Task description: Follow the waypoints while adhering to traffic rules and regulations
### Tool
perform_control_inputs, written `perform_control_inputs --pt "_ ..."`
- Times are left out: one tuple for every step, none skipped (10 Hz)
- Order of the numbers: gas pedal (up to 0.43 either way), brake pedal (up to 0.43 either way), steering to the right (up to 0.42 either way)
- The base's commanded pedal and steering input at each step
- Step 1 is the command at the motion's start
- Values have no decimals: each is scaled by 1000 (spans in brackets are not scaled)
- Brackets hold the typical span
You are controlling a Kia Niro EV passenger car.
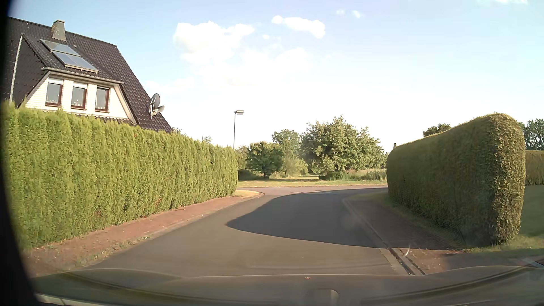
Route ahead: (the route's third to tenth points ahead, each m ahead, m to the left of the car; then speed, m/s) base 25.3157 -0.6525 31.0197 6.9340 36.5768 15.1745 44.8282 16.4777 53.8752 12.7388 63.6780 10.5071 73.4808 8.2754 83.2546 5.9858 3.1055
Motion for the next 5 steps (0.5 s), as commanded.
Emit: perform_control_inputs --pt "118 6 23" --pt "130 6 29" --pt "130 6 33" --pt "130 6 37" --pt "130 6 40"
